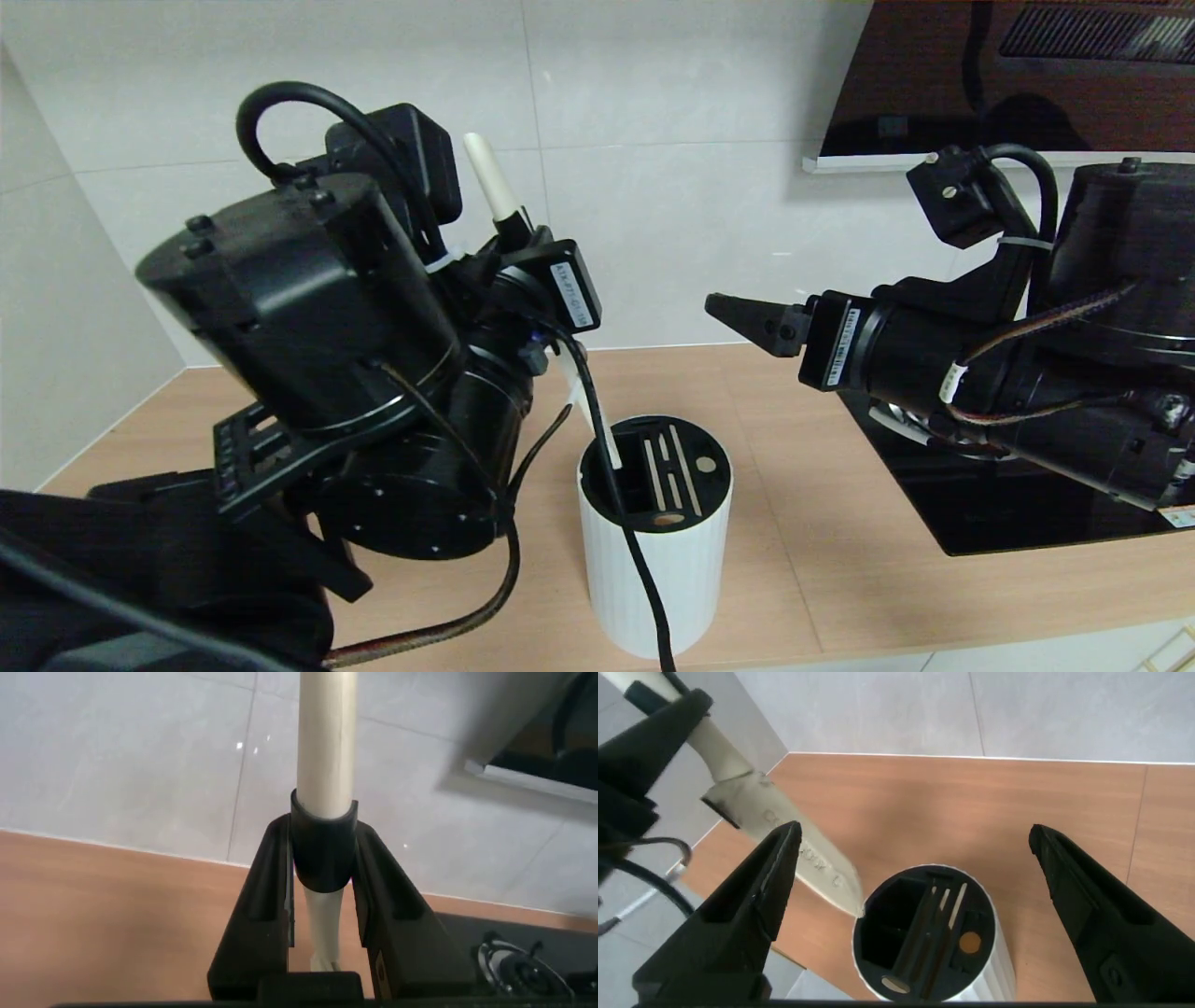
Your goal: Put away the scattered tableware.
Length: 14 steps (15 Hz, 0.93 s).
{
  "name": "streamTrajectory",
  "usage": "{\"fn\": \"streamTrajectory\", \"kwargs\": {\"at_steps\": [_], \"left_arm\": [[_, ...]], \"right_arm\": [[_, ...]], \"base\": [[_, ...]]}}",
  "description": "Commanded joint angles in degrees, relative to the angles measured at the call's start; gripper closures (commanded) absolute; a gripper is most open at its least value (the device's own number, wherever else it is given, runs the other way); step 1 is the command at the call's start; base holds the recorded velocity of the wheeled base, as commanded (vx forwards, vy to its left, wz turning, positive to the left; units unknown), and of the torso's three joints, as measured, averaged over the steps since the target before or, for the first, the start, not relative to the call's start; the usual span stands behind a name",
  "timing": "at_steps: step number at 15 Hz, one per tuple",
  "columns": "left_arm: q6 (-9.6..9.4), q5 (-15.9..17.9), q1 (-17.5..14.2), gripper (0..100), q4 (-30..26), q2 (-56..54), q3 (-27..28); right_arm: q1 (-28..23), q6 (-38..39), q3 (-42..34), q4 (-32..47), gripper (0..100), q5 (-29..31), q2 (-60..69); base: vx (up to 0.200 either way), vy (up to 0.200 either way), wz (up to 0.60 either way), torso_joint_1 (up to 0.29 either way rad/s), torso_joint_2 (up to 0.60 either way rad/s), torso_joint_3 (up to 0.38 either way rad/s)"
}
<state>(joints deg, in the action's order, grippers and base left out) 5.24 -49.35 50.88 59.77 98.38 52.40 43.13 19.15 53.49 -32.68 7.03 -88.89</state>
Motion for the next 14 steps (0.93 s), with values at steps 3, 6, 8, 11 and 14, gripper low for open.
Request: {"fn": "streamTrajectory", "kwargs": {"at_steps": [3,6,8,11,14], "left_arm": [[-0.23,0.1,1.0,100,2.5,3.4,-1.4],[-0.23,0.2,1.0,100,3.4,4.3,-1.9],[-0.23,0.8,1.1,100,4.4,5.2,-2.2],[-0.23,1.0,1.1,100,5.9,6.7,-2.3],[-0.14,1.1,1.1,100,6.0,7.8,-3.2]], "right_arm": [[0.0,0.0,-0.1,0.0,0,0.0,-0.2],[0.0,0.0,-0.1,0.0,0,0.0,-0.3],[0.0,0.0,-0.1,0.0,0,0.0,-0.2],[0.0,0.0,-0.2,0.0,0,0.0,-0.3],[0.0,0.0,-0.2,0.0,0,0.0,-0.3]], "base": [[0.0,0.0,0.0,0.0,0.0,0.0],[0.0,0.0,0.0,0.0,0.0,0.0],[0.0,0.0,0.0,0.0,0.0,0.0],[0.0,0.0,0.0,0.0,0.0,0.0],[0.0,0.0,0.0,0.0,0.0,0.0]]}}
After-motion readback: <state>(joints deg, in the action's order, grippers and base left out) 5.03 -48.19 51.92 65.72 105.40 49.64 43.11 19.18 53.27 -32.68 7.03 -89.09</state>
